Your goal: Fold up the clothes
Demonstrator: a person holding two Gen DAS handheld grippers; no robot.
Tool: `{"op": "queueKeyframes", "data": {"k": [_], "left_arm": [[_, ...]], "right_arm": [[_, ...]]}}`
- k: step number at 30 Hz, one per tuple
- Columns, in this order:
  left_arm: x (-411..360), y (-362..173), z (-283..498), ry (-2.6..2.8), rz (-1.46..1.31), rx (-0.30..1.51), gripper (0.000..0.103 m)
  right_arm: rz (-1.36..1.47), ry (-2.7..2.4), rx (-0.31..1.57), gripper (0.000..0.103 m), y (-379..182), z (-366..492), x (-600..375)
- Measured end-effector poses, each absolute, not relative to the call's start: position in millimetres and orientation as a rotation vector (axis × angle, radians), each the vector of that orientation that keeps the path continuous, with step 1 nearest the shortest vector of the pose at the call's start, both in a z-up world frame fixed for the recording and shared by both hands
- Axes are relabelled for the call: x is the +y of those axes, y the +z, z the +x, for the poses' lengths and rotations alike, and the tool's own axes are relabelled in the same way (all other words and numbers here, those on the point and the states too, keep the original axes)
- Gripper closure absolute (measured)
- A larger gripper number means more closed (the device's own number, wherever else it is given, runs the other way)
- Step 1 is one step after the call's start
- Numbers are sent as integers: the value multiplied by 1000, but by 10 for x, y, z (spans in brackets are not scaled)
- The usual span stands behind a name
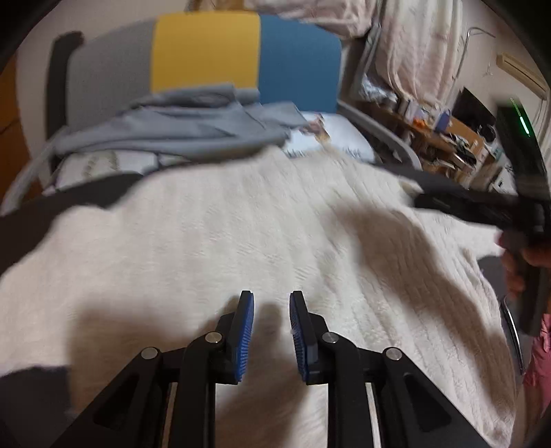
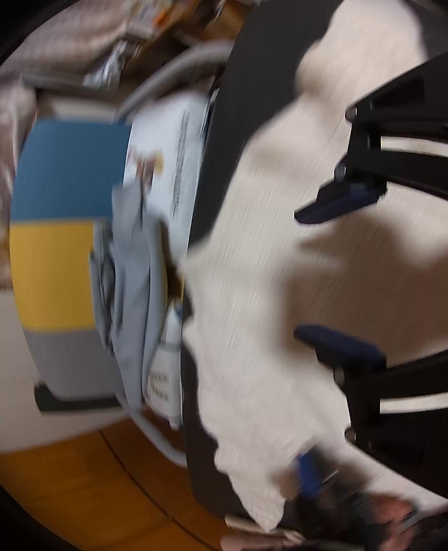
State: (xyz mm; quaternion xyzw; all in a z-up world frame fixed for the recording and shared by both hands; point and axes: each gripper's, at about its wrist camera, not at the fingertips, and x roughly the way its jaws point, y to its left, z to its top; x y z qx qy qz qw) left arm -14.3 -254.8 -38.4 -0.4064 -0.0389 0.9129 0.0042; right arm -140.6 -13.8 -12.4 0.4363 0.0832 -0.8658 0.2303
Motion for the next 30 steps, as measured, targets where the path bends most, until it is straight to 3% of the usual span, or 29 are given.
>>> {"op": "queueKeyframes", "data": {"k": [2, 4, 6, 8, 11, 14, 21, 23, 24, 25, 27, 30], "left_arm": [[-2675, -382, -121, 2955, -1290, -41, 82], [-2767, -482, -196, 2974, -1375, -26, 82], [-2821, -618, -255, 2970, -1434, -75, 82], [-2807, -630, -235, 2998, -1408, -71, 82], [-2754, -643, -210, 3017, -1409, -11, 81], [-2740, -662, -187, 3028, -1398, 24, 81], [-2590, -632, -202, 3009, -1438, 229, 82], [-2581, -549, -66, 2952, -1423, 63, 83], [-2557, -513, 28, 2902, -1398, -41, 83], [-2530, -476, 126, 2846, -1370, -144, 83], [-2383, -435, 359, 2742, -1340, -242, 83], [-2032, -427, 728, 2628, -1280, -157, 83]], "right_arm": [[1222, -2467, 349, 40, -112, -1396, 199], [1244, -2504, 390, 55, -173, -1443, 434], [1282, -2470, 325, 57, -265, -1528, 541], [1307, -2451, 381, 59, -402, -1575, 497], [1356, -2427, 482, 76, -625, -1626, 444], [1367, -2493, 481, 78, -670, -1647, 579], [1327, -2535, 273, 72, -434, -1455, 836], [1279, -2491, 215, 56, -220, -1142, 895], [1288, -2454, 203, 37, -171, -949, 913], [1296, -2417, 191, 28, -122, -757, 931], [1317, -2364, 167, 28, -93, -430, 957], [1395, -2313, 52, 28, -154, 58, 1153]]}}
